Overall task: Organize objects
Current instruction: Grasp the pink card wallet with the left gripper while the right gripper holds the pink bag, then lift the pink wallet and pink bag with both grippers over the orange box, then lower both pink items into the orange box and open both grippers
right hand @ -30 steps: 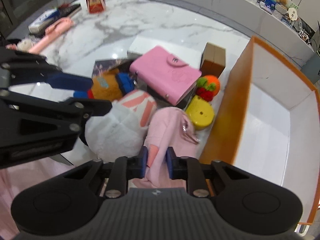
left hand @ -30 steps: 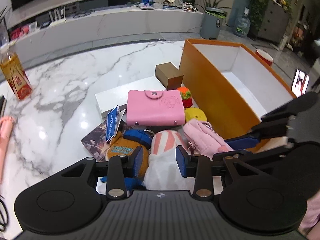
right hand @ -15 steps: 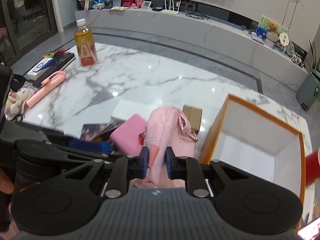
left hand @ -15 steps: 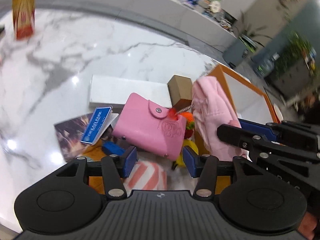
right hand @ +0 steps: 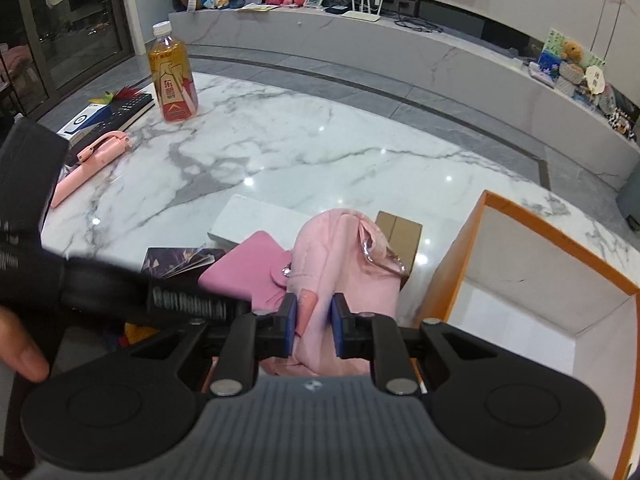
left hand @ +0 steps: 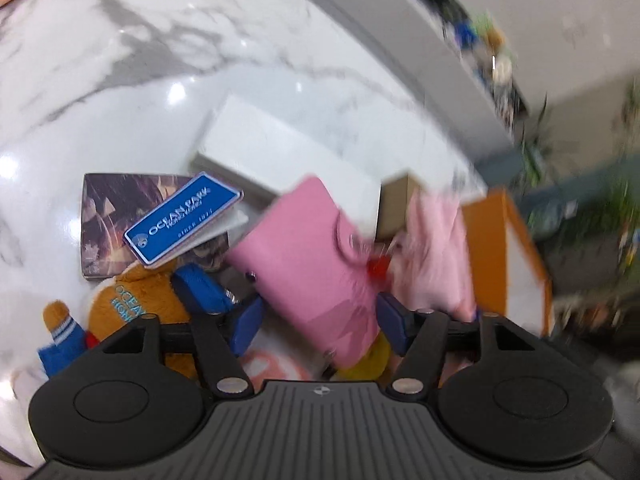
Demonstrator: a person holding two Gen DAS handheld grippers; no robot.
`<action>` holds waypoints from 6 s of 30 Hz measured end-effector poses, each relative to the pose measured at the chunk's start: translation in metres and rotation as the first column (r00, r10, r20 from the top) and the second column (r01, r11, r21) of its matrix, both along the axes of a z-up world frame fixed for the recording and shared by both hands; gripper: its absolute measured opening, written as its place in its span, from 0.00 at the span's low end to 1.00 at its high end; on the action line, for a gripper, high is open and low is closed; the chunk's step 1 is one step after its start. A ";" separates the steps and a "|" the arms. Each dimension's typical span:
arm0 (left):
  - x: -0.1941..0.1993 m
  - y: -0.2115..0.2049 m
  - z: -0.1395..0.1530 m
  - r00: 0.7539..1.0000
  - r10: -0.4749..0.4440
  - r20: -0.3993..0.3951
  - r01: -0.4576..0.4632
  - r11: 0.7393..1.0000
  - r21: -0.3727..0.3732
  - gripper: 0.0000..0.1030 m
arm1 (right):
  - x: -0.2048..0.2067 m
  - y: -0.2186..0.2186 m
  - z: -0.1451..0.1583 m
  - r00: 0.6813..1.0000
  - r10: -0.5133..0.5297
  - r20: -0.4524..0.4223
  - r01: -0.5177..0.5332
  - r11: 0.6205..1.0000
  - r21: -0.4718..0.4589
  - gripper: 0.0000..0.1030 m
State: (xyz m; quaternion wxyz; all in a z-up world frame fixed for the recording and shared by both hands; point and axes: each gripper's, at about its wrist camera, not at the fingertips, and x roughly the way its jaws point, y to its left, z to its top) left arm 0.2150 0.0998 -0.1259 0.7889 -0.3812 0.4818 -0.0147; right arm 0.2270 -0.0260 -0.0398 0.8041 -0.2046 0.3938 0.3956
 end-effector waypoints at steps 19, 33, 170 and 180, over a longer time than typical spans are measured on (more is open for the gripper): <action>0.008 -0.021 0.003 0.994 0.005 0.110 -0.028 0.978 0.208 0.46 | 0.005 -0.006 -0.003 0.998 -0.031 -0.062 0.034 0.998 0.050 0.18; -0.012 -0.048 0.069 0.939 -0.188 0.288 0.069 0.923 0.379 0.19 | 0.000 -0.044 0.031 0.982 -0.143 -0.122 0.171 0.951 0.258 0.18; -0.002 -0.289 0.020 0.839 -0.544 -0.015 0.541 0.831 0.129 0.30 | 0.004 -0.241 0.004 0.946 -0.323 -0.020 0.317 0.937 -0.149 0.16; -0.006 -0.296 0.023 0.833 -0.554 -0.009 0.546 0.819 0.175 0.29 | 0.001 -0.257 0.023 0.923 -0.385 0.024 0.385 0.919 -0.082 0.15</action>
